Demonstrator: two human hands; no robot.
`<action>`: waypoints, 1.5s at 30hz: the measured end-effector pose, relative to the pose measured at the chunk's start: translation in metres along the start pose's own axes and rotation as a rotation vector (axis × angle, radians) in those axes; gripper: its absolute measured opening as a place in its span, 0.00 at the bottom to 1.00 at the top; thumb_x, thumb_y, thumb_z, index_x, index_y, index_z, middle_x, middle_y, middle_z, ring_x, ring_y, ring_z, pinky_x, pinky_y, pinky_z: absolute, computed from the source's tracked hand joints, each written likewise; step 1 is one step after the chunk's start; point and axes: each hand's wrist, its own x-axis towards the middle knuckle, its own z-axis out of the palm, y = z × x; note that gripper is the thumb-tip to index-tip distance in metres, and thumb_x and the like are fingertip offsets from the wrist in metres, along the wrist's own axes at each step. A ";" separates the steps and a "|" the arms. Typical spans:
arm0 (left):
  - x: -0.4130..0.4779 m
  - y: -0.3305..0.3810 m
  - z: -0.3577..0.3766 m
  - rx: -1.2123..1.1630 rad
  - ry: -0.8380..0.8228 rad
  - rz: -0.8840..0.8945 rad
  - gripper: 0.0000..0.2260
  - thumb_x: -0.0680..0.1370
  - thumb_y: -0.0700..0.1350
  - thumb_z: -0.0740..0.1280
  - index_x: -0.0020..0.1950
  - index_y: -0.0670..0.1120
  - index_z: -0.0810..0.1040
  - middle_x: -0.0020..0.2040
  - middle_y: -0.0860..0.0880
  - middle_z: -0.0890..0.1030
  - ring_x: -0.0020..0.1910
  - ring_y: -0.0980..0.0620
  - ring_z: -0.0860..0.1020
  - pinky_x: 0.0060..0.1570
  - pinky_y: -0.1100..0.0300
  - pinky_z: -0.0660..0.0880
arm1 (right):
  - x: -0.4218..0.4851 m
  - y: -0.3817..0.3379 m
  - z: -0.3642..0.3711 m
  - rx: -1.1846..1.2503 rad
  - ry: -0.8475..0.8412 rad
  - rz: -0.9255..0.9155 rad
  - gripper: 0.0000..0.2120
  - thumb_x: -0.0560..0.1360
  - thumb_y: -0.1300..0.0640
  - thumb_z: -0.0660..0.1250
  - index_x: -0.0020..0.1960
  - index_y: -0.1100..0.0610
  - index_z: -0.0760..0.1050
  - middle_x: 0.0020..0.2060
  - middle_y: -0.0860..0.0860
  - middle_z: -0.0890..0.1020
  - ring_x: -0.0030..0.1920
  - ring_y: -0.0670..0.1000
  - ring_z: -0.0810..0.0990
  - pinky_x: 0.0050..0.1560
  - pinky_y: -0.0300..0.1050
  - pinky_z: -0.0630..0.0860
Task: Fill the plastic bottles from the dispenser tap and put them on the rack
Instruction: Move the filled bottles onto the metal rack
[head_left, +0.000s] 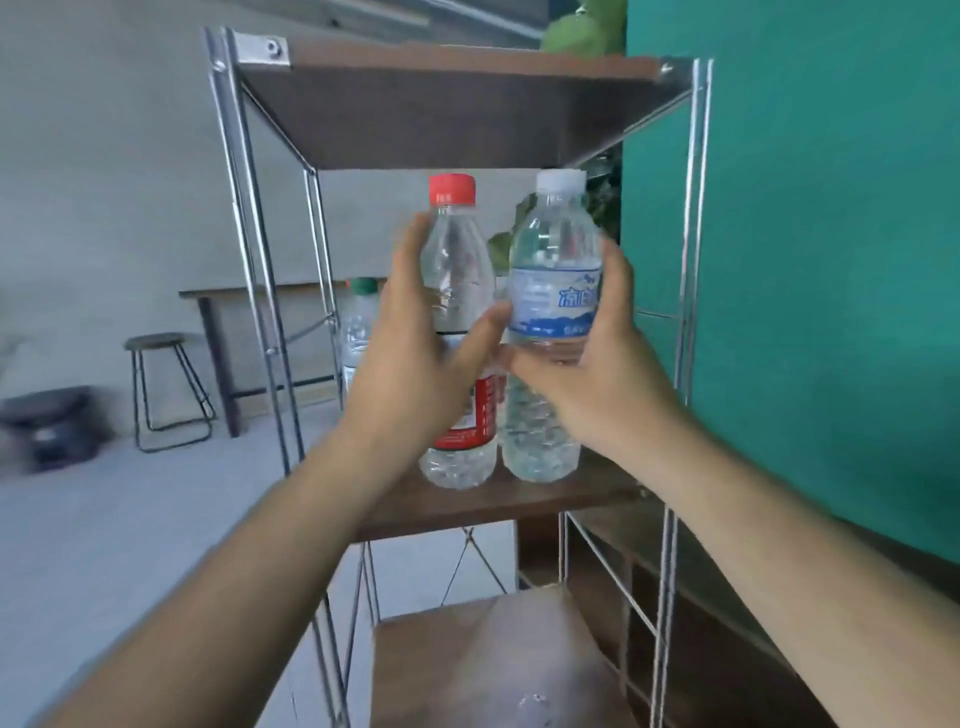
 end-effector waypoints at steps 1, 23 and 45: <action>0.002 -0.011 -0.003 0.033 0.004 -0.033 0.38 0.79 0.57 0.70 0.82 0.54 0.52 0.74 0.48 0.74 0.53 0.54 0.84 0.51 0.44 0.83 | 0.010 0.004 0.013 0.015 -0.021 0.013 0.55 0.71 0.49 0.81 0.81 0.39 0.44 0.66 0.40 0.78 0.54 0.41 0.85 0.53 0.40 0.82; -0.006 -0.128 0.017 0.190 0.129 -0.328 0.38 0.83 0.56 0.67 0.85 0.59 0.45 0.60 0.52 0.64 0.52 0.46 0.79 0.53 0.50 0.74 | 0.031 0.093 0.132 -0.062 -0.184 0.036 0.58 0.76 0.49 0.77 0.83 0.42 0.33 0.66 0.52 0.80 0.59 0.50 0.83 0.59 0.50 0.81; -0.147 0.134 0.263 -0.133 -0.448 0.386 0.24 0.82 0.51 0.67 0.77 0.43 0.71 0.77 0.42 0.69 0.77 0.42 0.67 0.74 0.43 0.66 | -0.234 0.043 -0.221 -1.207 0.425 0.379 0.27 0.85 0.44 0.57 0.81 0.53 0.65 0.76 0.58 0.69 0.78 0.61 0.63 0.76 0.60 0.65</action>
